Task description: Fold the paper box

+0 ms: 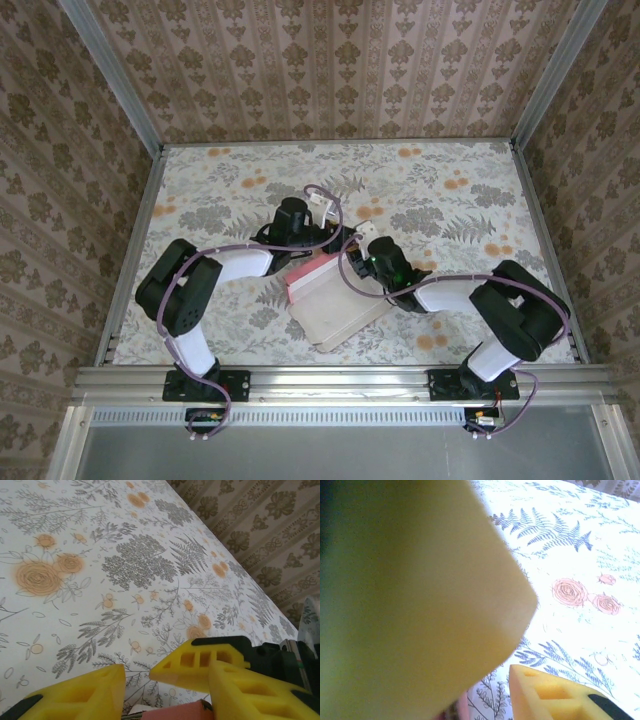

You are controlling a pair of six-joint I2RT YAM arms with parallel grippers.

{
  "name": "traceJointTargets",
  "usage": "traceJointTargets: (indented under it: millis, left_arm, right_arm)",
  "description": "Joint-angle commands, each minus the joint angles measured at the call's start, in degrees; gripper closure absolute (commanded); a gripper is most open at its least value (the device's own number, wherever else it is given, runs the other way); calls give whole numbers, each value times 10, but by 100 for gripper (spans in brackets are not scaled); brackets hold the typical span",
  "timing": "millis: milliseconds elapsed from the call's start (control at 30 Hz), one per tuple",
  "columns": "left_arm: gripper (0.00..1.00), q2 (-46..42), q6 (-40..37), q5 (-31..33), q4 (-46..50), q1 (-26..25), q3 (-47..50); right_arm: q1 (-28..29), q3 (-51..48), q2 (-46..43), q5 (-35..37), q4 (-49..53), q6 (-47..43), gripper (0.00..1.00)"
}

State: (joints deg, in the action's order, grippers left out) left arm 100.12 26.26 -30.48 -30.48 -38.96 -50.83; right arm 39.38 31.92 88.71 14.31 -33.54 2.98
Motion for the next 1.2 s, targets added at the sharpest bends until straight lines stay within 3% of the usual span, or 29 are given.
traceJointTargets:
  millis: [0,200,333,400,467,500,800,967,1167]
  left_arm:
    - [54,-5,-24,-12,69,1,-9]
    - [52,-11,-48,-14,137,7,-51]
    - [49,-18,-90,-13,239,9,-100]
    - [48,-24,-118,-10,295,11,-125]
    - [37,-27,-149,-8,363,12,-157]
    - [36,-25,-171,-13,405,11,-179]
    - [35,32,-306,23,702,-9,-353]
    - [34,88,-335,78,801,-37,-441]
    - [31,146,-343,122,851,-60,-509]
  right_arm:
    - [-4,-24,-56,-35,29,12,54]
    - [-4,-59,-170,-72,117,40,41]
    - [-8,-82,-268,-88,189,70,30]
    - [-11,-88,-320,-97,232,82,21]
    - [-13,-87,-373,-103,280,91,9]
    - [-15,-84,-397,-102,308,99,1]
    - [-51,-43,-532,-122,478,198,0]
    - [-64,-31,-567,-155,514,219,0]
    - [-71,-26,-581,-184,532,222,0]
